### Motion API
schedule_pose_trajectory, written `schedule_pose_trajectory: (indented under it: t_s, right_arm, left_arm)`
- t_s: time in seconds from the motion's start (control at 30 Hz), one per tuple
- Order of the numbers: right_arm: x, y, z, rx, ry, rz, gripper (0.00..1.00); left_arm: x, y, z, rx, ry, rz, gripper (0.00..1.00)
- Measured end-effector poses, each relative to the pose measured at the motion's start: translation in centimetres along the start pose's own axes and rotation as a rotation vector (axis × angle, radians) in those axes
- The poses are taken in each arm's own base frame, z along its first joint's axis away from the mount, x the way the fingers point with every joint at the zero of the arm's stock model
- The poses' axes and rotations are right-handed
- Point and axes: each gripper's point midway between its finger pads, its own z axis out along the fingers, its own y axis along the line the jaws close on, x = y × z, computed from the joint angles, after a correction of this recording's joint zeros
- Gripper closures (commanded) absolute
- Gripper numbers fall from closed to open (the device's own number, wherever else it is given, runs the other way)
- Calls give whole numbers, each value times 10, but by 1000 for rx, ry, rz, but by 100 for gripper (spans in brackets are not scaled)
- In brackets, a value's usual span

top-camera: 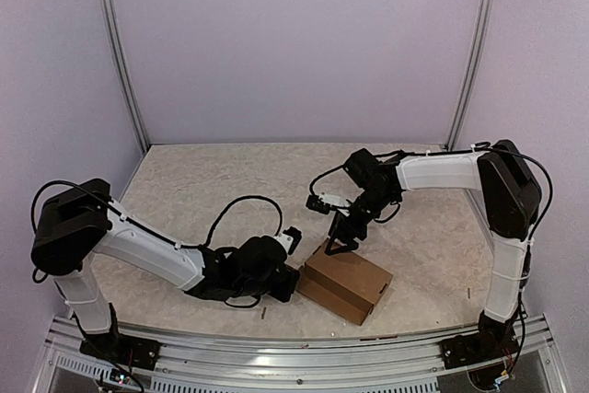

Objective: Fold the paper box

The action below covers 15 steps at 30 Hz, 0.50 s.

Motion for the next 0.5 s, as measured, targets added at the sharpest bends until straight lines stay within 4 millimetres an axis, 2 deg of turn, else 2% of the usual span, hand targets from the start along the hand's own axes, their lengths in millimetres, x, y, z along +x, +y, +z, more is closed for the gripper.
schedule_pose_trajectory:
  t_s: [0.5]
  right_arm:
    - [-1, 2, 1, -5, 0, -1, 26]
  left_arm:
    - [5, -5, -7, -42, -98, 87, 100]
